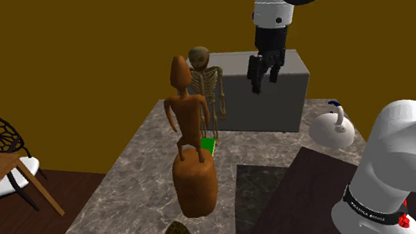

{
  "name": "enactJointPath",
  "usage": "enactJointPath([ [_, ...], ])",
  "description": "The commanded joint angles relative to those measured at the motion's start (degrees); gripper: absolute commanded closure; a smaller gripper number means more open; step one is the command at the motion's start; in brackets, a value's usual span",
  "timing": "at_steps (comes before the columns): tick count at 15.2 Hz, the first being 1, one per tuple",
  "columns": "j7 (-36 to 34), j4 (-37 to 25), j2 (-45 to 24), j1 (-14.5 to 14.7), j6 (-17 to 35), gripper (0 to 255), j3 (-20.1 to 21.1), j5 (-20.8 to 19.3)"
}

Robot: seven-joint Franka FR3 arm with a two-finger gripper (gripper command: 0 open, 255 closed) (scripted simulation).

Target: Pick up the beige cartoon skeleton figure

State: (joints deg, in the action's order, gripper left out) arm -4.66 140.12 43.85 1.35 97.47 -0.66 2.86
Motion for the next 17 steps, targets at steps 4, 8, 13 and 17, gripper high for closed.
enactJointPath([
  [4,2.9,-3.74,-6.32,-0.57,2.52,0,-2.18,-1.12],
  [8,6.67,-9.72,-14.86,-1.01,5.03,0,-4.89,-1.88],
  [13,11.37,-18.74,-25.69,-1.31,6.71,0,-7.93,-1.61],
  [17,15.16,-27.3,-34.55,-1.67,6.82,0,-10.01,-0.43],
])
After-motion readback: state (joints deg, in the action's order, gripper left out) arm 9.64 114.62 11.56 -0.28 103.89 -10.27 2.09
